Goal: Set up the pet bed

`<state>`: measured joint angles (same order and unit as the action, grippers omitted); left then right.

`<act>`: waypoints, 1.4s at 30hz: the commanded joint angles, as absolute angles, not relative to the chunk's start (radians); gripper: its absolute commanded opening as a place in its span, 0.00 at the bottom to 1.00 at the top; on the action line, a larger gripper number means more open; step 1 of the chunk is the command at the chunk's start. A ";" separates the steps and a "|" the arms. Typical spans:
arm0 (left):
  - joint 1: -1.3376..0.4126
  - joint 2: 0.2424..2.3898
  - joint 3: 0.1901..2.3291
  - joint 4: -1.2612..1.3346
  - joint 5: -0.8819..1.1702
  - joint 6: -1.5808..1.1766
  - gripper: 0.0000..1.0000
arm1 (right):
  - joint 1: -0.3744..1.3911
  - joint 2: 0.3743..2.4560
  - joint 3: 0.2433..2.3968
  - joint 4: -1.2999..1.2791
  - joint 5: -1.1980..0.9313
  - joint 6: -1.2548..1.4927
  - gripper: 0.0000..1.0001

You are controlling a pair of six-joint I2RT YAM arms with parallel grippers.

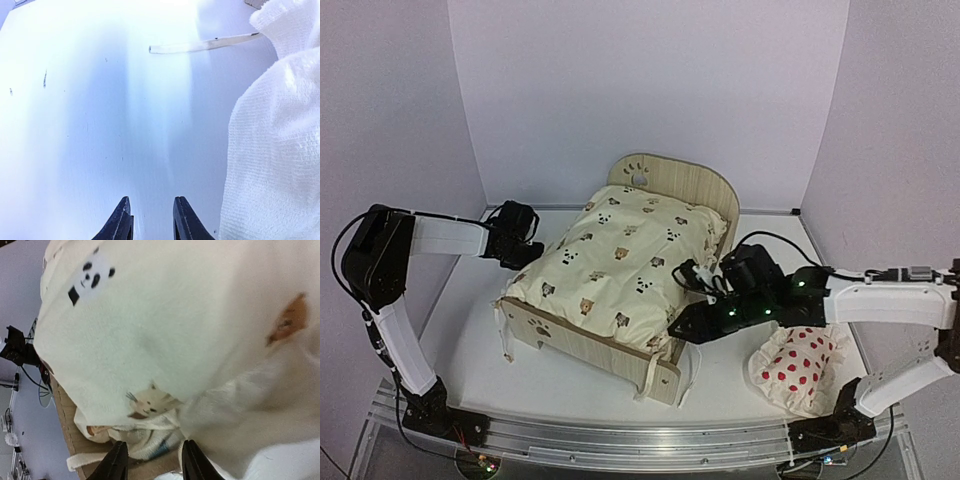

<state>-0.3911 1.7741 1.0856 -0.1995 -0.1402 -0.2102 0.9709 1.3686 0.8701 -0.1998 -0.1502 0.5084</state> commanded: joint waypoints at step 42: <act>-0.890 1.232 1.227 -1.165 -0.200 -0.738 0.45 | 0.246 2.145 1.860 -0.265 -0.403 -0.236 0.91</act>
<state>-0.8861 1.2907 1.1988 -1.1149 -0.3073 -0.7412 0.2436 2.0783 1.7846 -0.2747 -0.3258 -0.1590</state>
